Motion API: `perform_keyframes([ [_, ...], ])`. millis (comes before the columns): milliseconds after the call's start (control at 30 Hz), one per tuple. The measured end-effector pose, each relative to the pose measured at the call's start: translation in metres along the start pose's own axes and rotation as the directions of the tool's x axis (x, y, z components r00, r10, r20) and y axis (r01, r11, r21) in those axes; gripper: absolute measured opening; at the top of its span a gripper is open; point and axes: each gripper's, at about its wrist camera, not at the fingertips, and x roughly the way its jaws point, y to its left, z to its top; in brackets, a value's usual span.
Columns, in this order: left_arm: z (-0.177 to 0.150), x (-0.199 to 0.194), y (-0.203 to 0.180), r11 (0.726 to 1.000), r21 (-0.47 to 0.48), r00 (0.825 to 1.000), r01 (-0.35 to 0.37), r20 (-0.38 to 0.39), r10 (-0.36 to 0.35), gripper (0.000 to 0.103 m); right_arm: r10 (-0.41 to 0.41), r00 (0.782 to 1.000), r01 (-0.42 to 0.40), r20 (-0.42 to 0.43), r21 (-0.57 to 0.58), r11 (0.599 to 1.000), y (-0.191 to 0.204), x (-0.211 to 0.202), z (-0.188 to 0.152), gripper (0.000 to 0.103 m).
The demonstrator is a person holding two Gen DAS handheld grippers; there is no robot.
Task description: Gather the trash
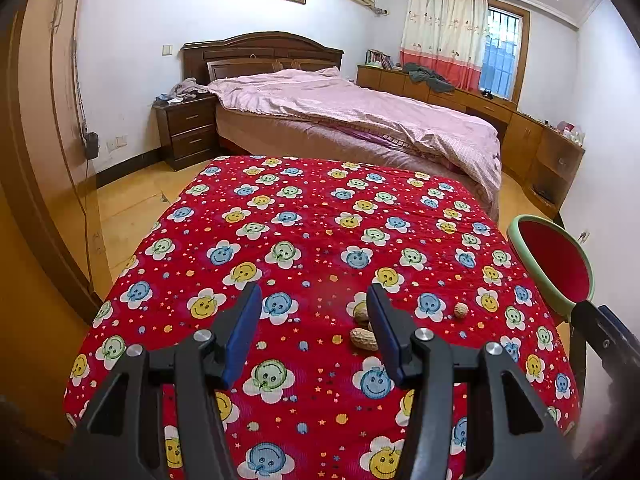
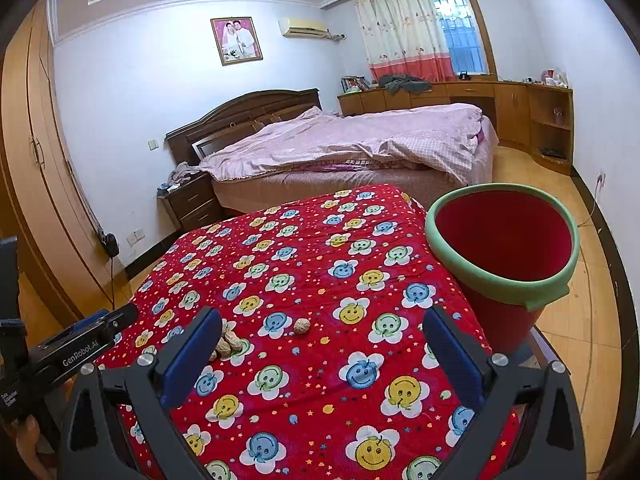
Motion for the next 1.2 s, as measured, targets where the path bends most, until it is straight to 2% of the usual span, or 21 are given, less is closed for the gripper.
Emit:
perform_keyframes([
  [1200,-0.001,-0.0002,-0.0028,1.0,0.001,1.0,-0.001,0.0,0.001,0.055,0.001,1.0,-0.001,0.0,0.0,1.0,-0.0008,-0.0003,0.0009,0.102],
])
